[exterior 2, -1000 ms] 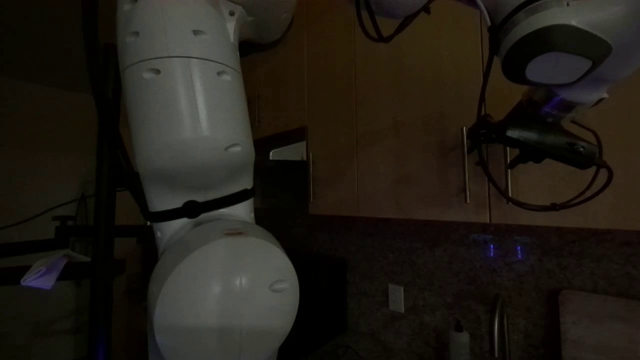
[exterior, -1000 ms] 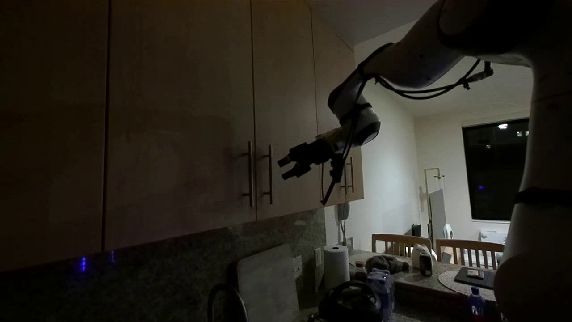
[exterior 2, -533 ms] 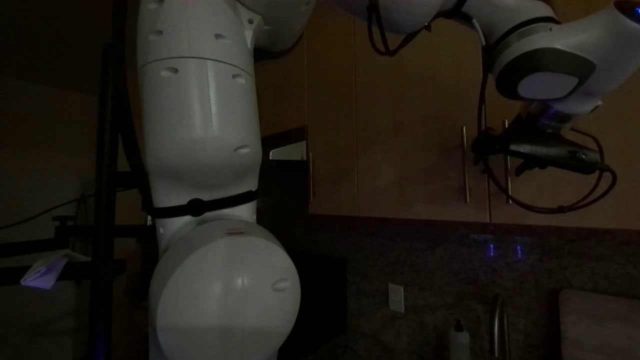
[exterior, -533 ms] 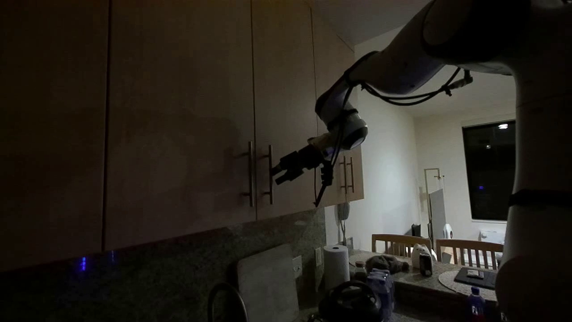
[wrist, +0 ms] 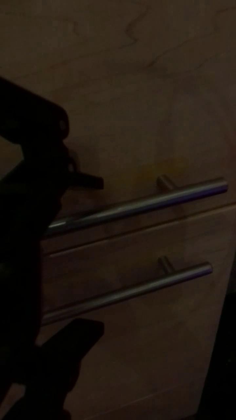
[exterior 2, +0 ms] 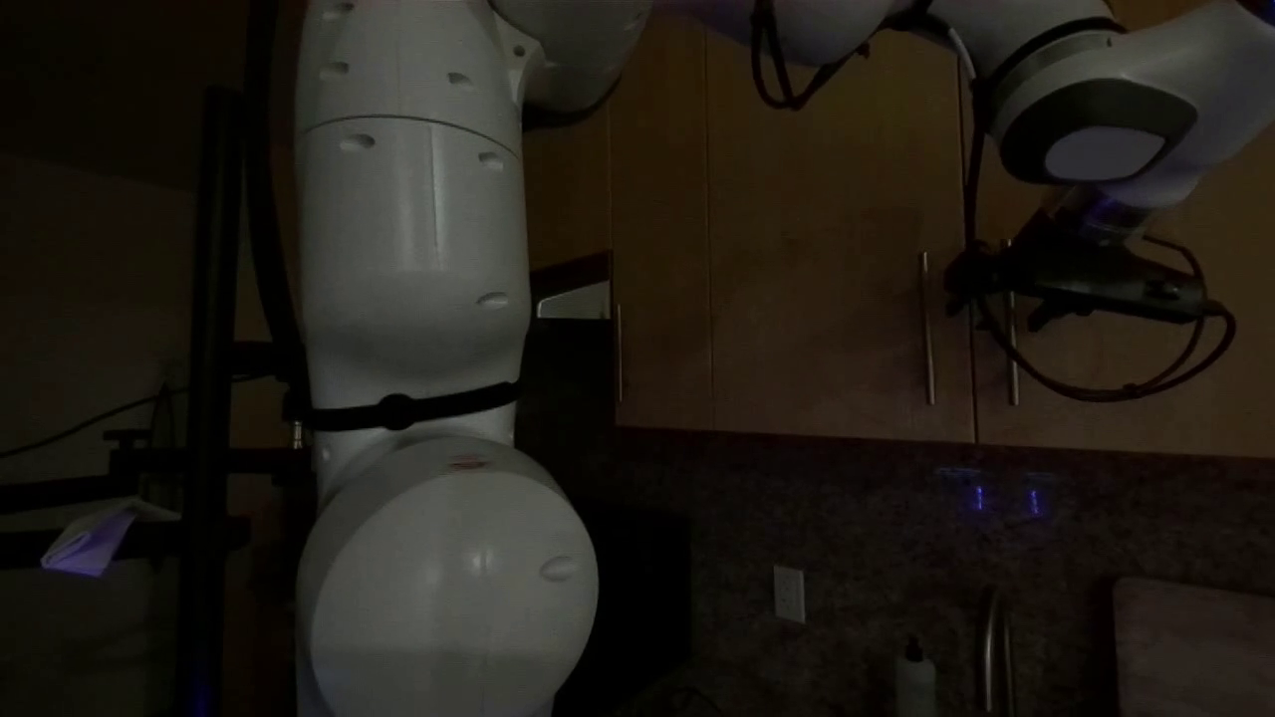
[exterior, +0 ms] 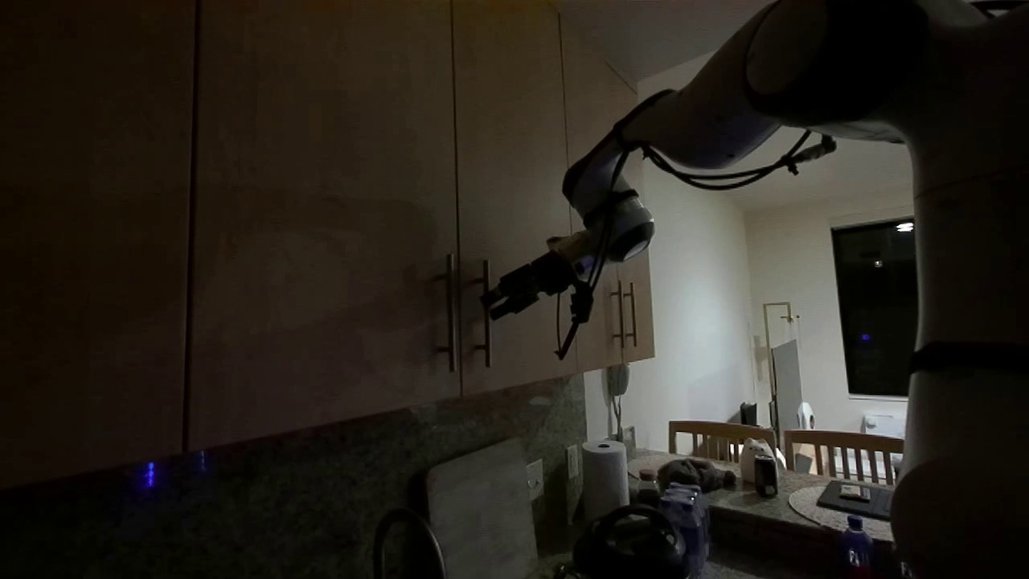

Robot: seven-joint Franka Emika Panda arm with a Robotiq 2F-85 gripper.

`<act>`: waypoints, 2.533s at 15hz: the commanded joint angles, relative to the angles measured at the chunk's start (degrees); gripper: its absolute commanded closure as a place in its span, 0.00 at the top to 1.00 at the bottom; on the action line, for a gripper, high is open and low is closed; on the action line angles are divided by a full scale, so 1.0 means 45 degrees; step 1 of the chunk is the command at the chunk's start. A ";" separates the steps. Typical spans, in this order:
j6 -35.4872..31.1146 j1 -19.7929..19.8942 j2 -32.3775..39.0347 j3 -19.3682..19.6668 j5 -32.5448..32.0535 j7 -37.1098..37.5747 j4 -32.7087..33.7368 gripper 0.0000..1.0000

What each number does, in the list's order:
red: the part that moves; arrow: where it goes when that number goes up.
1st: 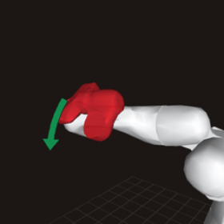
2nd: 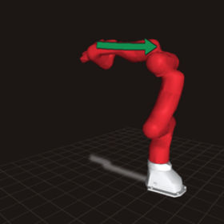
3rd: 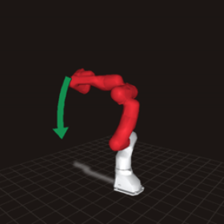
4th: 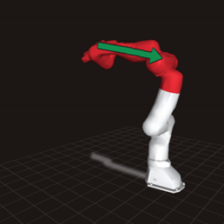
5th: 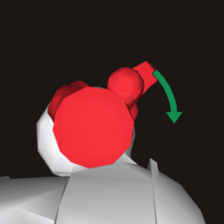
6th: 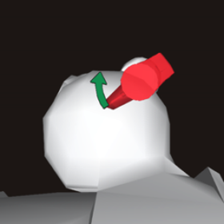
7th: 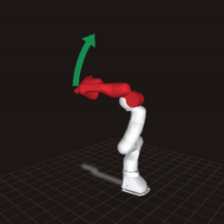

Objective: Open the third cabinet door from the right

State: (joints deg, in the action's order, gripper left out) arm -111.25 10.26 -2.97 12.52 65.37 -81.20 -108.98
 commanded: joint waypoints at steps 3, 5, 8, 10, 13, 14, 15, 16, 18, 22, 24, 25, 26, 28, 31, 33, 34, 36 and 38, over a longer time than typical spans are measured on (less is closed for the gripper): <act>0.1090 0.0070 0.0499 -0.0016 0.0305 -0.0673 0.0656 1.00; 0.1481 0.0087 0.0634 -0.0030 0.0163 -0.0602 0.0828 1.00; 0.2079 0.0149 0.0990 -0.0024 0.0125 -0.0459 0.1191 1.00; 0.2478 0.0202 0.1173 -0.0021 0.0040 -0.0386 0.1378 1.00; 0.2979 0.0347 0.1317 0.0057 -0.0003 -0.0290 0.1574 1.00; 0.3099 0.0418 0.1308 0.0083 0.0022 -0.0281 0.1557 1.00; 0.3188 0.0460 0.1297 0.0100 -0.0006 -0.0276 0.1516 1.00; 0.3346 0.0509 0.1273 0.0138 0.0004 -0.0275 0.1459 1.00; 0.3501 0.0563 0.1291 0.0171 -0.0086 -0.0226 0.1387 1.00; 0.4530 0.0709 0.1423 0.0209 -0.0193 -0.0303 0.1416 1.00; 0.5230 0.0802 0.1564 0.0228 -0.0156 -0.0393 0.1559 1.00; 0.5624 0.0867 0.1677 0.0239 -0.0176 -0.0415 0.1698 1.00; 0.5940 0.0925 0.1766 0.0240 -0.0224 -0.0428 0.1823 1.00; 0.6591 0.1084 0.1949 0.0268 -0.0283 -0.0507 0.2075 1.00; 0.7385 0.1295 0.2377 0.0276 -0.0174 -0.0670 0.2559 1.00; 0.7779 0.1368 0.2486 0.0238 -0.0280 -0.0734 0.2709 1.00; 0.7939 0.1393 0.2486 0.0231 -0.0378 -0.0782 0.2758 1.00; 0.8169 0.1439 0.2394 0.0232 -0.0541 -0.0925 0.2720 1.00; 0.8321 0.1478 0.2281 0.0254 -0.0687 -0.1168 0.2637 1.00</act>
State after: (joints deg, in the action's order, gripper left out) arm -81.37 16.51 9.57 14.39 65.06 -84.18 -94.29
